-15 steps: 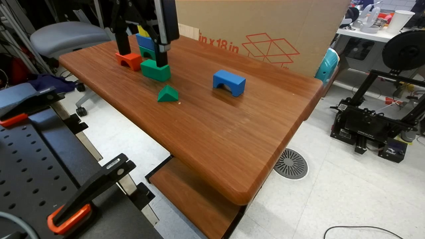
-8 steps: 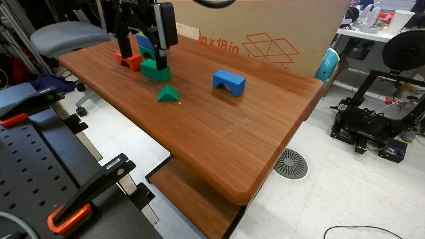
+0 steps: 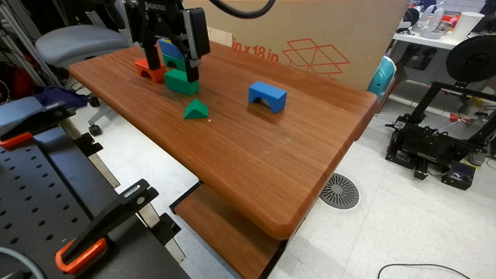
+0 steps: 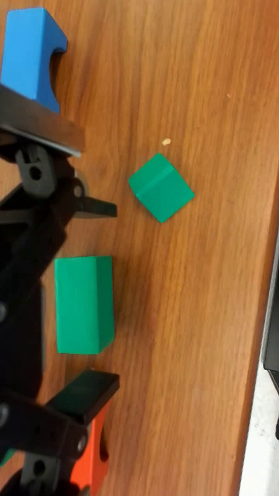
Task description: Pick up the green rectangular block and place it on top of the blue block on the right
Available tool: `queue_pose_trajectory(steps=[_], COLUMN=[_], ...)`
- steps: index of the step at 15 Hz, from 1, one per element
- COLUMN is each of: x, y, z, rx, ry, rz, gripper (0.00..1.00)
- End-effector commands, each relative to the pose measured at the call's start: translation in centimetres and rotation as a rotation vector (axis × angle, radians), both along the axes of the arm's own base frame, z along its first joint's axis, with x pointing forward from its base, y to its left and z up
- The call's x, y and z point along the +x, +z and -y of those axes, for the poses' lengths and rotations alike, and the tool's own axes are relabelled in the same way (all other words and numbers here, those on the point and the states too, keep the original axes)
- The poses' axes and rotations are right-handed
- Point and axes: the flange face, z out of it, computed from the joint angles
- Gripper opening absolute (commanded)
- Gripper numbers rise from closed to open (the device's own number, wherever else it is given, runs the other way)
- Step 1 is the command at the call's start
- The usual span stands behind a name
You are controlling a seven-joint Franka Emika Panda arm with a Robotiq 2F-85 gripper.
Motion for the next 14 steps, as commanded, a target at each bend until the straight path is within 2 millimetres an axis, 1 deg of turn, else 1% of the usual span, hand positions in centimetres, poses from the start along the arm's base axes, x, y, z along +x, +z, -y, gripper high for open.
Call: queue_pose_trajectory(steps=[1,5,6,7,8,9,10,12,13,14], x=[0.8,1.1,1.1,1.3,1.4,1.5,1.6,1.8,1.9,1.9], y=[-0.8,-1.4,-1.5,-1.4,-1.3,-1.2,-1.1,-1.0,-1.0,-1.0], z=[-0.9,-1.4,-1.4,-1.3,-1.2,-1.0,-0.9,-0.6,-0.6,-0.6], rx=[-0.025,-0.045,-0.048,-0.051,-0.051,-0.050,-0.051,-0.052,-0.056,-0.058], ry=[-0.001,0.007,0.008,0.007,0.004,0.002,0.001,-0.003,-0.003,-0.002], rz=[0.031,0.032,0.033,0.035,0.037,0.039,0.042,0.045,0.046,0.047], gripper=[1.00,1.00,0.94,0.74,0.70,0.68,0.62,0.45,0.41,0.41])
